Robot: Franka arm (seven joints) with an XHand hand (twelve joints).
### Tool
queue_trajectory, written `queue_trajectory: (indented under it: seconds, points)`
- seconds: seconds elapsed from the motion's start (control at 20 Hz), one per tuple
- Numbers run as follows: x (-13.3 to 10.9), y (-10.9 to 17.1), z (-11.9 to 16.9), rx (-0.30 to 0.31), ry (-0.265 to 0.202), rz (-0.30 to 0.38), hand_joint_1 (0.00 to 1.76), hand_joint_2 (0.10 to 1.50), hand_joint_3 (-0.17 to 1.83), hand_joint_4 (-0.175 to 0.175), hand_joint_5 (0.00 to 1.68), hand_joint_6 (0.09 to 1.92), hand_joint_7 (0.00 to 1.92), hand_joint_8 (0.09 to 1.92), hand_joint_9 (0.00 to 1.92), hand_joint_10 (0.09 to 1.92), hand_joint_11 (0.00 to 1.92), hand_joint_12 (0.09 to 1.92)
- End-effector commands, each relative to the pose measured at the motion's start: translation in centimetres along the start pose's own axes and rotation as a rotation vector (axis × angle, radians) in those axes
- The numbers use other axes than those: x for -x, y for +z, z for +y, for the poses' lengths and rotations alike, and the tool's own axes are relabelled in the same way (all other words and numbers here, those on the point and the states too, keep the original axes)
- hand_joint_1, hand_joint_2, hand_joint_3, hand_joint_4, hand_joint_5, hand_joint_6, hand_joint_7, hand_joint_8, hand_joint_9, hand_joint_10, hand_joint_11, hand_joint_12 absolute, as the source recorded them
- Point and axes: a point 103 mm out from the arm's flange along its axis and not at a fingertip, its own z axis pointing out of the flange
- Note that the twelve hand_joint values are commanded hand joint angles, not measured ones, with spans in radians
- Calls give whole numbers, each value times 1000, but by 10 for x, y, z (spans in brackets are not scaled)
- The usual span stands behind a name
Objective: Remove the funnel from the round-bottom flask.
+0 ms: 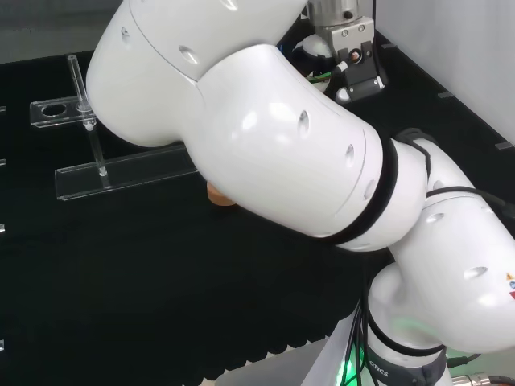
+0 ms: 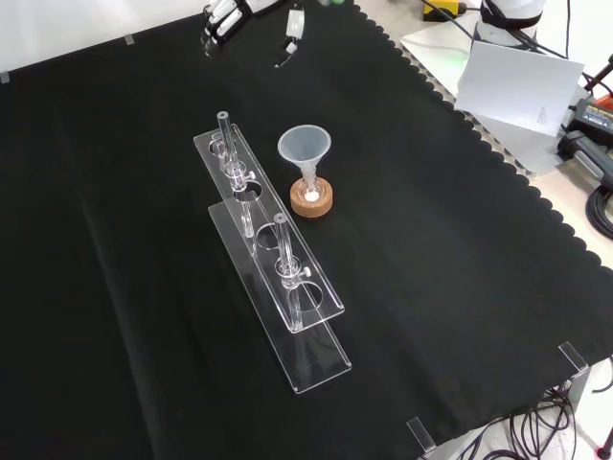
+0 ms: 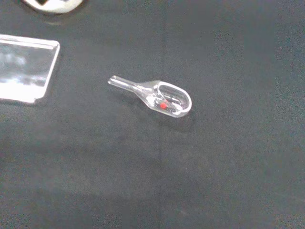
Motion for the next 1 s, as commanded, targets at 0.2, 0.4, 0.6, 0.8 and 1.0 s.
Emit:
queue_trajectory:
  seconds: [0.2, 0.4, 0.6, 0.8, 1.0]
  points:
    - [-8, -15, -19, 10, -27, 11, 729, 670, 494, -42, 367, 87, 143, 704, 415, 713, 314, 1421]
    - [-17, -23, -23, 9, -46, 13, 722, 673, 493, -42, 370, 87, 142, 704, 418, 710, 310, 1421]
    - [-34, -35, -31, -30, -79, 31, 711, 677, 493, -42, 371, 87, 154, 709, 420, 708, 303, 1422]
    - [-54, -45, -39, -67, -124, 61, 678, 682, 480, -42, 318, 87, 100, 702, 363, 716, 271, 1452]
    - [-72, -52, -48, -102, -156, 81, 623, 682, 462, -45, 215, 87, 8, 663, 264, 764, 236, 1498]
